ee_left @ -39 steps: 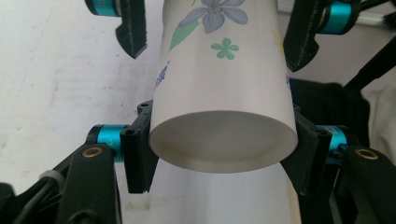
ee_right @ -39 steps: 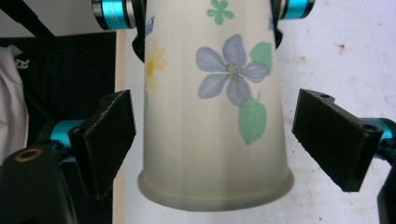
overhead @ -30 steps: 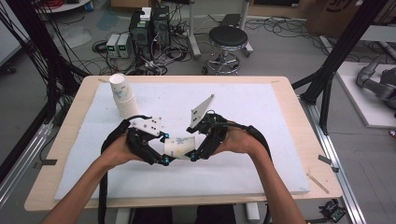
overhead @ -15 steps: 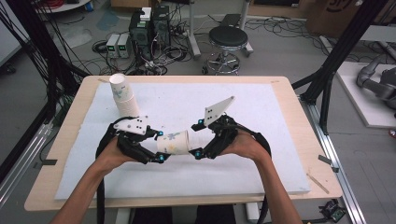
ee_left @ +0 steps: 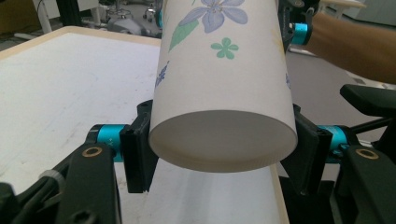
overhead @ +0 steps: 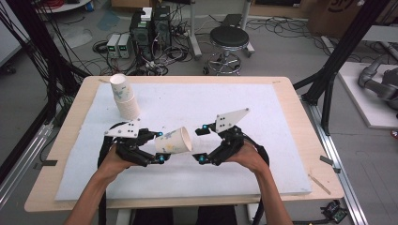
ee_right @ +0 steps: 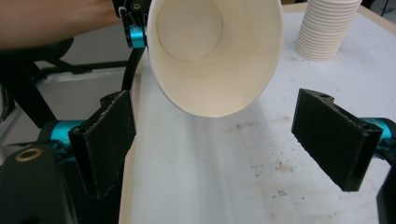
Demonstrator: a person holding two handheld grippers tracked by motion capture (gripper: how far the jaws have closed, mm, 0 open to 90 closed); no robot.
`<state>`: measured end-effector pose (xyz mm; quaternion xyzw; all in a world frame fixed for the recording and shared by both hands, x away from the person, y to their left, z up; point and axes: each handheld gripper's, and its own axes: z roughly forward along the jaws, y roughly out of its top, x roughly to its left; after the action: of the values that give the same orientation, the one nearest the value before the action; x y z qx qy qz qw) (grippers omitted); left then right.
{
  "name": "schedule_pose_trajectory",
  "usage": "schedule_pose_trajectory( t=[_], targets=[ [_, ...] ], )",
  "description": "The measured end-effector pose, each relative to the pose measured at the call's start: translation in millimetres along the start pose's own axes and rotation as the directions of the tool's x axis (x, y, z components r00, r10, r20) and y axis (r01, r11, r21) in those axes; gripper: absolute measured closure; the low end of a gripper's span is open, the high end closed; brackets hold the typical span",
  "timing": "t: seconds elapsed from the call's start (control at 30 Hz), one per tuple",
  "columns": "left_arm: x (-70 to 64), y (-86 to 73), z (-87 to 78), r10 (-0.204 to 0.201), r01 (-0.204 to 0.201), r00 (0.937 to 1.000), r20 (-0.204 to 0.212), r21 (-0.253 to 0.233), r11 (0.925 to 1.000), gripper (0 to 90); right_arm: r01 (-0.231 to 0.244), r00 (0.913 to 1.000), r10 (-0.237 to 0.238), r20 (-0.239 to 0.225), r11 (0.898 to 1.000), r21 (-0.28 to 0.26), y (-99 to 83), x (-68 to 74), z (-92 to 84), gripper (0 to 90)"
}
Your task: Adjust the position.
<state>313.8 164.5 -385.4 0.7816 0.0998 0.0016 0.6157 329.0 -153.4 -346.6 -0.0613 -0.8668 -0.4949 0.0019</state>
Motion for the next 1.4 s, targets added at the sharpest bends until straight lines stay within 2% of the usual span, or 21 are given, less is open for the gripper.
schedule_pose_trajectory(
  t=[0.03, 0.07, 0.1, 0.13, 0.23, 0.33, 0.53, 0.67, 0.73, 0.9, 1.4],
  targets=[
    [0.0, 0.0, 0.0, 0.000, 0.000, 1.0000, 0.000, 0.000, 1.0000, 36.7, 0.000, 1.0000, 0.000, 0.000, 1.000, 0.000, 0.0, 0.0, 0.0, 13.8],
    [-0.2, -0.6, 0.4, -0.002, 0.002, 1.0000, 0.000, -0.012, 0.9999, 36.7, -0.011, 0.9999, 0.011, 0.001, 0.999, -0.033, -4.3, 0.3, 0.4, 13.9],
    [-0.2, -1.2, 0.5, -0.001, 0.001, 1.0000, 0.005, -0.022, 0.9998, 36.7, -0.011, 0.9999, 0.011, 0.001, 0.999, -0.033, -4.3, 0.3, 0.4, 13.9],
    [-0.3, -1.8, 0.5, 0.000, 0.000, 1.0000, 0.008, -0.034, 0.9994, 36.7, -0.027, 0.9996, 0.027, -0.004, 0.998, -0.060, -8.0, 0.7, 1.1, 13.8],
    [-0.7, -2.3, 2.5, 0.001, 0.000, 0.9999, 0.014, -0.045, 0.9990, 36.7, -0.024, 0.9997, 0.024, -0.001, 0.996, -0.082, -10.7, 0.5, 2.0, 13.8],
    [-0.4, -2.1, 4.2, 0.000, 0.001, 0.9998, 0.019, -0.060, 0.9982, 36.7, -0.043, 0.9989, 0.040, -0.024, 0.990, -0.131, -15.6, 0.9, 4.9, 13.9],
    [-1.7, -0.8, 8.9, -0.001, 0.004, 0.9993, 0.037, -0.079, 0.9969, 36.7, -0.051, 0.9980, 0.044, -0.045, 0.983, -0.175, -18.9, 0.0, 10.1, 14.3],
    [-2.3, -0.5, 11.5, -0.001, 0.005, 0.9991, 0.043, -0.093, 0.9957, 36.7, -0.053, 0.9972, 0.040, -0.063, 0.974, -0.219, -19.1, -0.2, 13.1, 14.7],
    [-2.5, -0.7, 12.9, -0.004, 0.009, 0.9988, 0.049, -0.104, 0.9945, 36.7, -0.056, 0.9968, 0.042, -0.068, 0.973, -0.223, -19.1, -0.2, 13.7, 14.7],
    [-3.6, -1.0, 17.0, 0.003, 0.002, 0.9985, 0.055, -0.097, 0.9953, 36.7, -0.054, 0.9954, 0.032, -0.090, 0.967, -0.248, -18.5, -1.5, 17.5, 14.9],
    [-5.1, -1.1, 24.0, 0.006, 0.001, 0.9971, 0.076, -0.093, 0.9956, 36.7, -0.059, 0.9921, 0.027, -0.123, 0.963, -0.263, -13.5, -1.9, 29.2, 15.8]
  ],
)
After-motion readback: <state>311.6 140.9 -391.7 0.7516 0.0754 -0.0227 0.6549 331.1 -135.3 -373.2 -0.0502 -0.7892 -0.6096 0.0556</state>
